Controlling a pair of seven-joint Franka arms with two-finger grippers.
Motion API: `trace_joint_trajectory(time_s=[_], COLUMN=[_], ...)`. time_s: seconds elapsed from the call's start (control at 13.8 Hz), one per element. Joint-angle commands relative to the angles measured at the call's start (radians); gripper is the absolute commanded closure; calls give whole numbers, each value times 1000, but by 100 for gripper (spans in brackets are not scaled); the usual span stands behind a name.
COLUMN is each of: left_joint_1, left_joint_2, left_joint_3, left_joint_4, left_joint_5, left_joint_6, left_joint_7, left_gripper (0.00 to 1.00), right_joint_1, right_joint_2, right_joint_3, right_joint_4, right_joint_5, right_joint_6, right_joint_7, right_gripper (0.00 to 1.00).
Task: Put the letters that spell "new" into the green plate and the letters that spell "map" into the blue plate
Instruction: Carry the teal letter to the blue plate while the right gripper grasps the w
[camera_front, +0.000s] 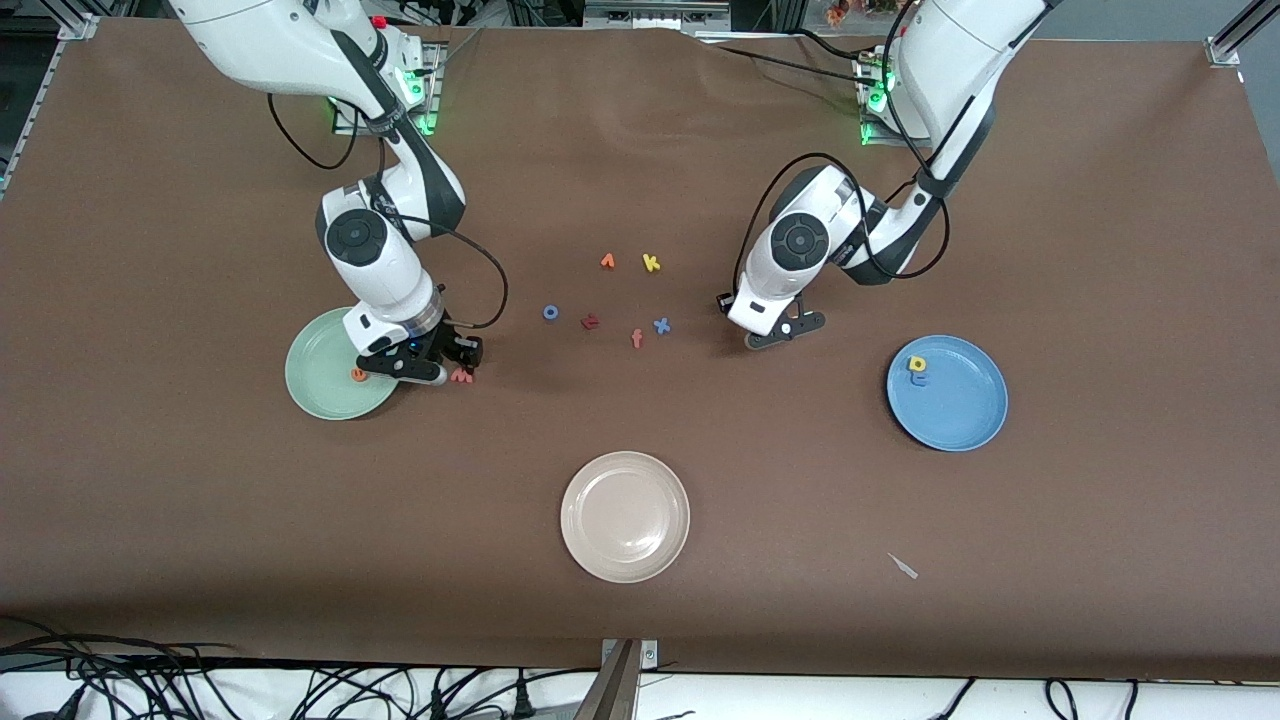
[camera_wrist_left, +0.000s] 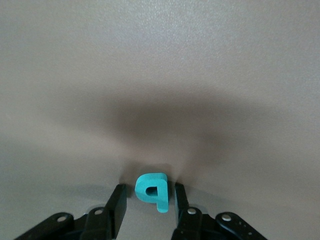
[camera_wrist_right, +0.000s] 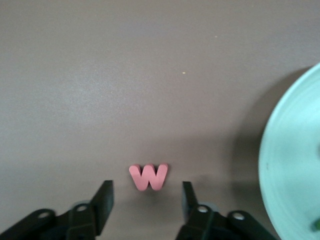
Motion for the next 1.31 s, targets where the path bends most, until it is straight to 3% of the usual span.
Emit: trace_joint_trajectory(time_s=[0.0,0.07,0.22,0.44,0.73,1.02,1.23], left_joint_1=[-5,-5,6,32,155,343,417], left_joint_2=[15,14,11,9,8,26,87], left_joint_3=[3,3,4,8,8,12,38], left_joint_4=[11,14,43,172,315,343,353], left_joint_5=[36,36,38,101,102,208,303], left_joint_6=[-2,-2,-48,-304,-625,-653,-639], left_joint_7=[-31,-27,-16,76,445,899,1087], left_gripper=[92,100,100,100,100,100,100], right_joint_1=[12,12,13,54,84,84,84], right_joint_2=[58,70,103,109,126,127,127], right_joint_3=[-21,-29,-34,-46,-78,-91,-91], right_joint_4=[65,77,108,110,114,113,108], right_joint_5=[-46,-70,-80,-71,-71,-78,-78], right_joint_6=[-5,-5,1,9,24,34,35], right_joint_7=[18,16,19,29,41,29,30], right_gripper=[33,33,34,35,34,37,53])
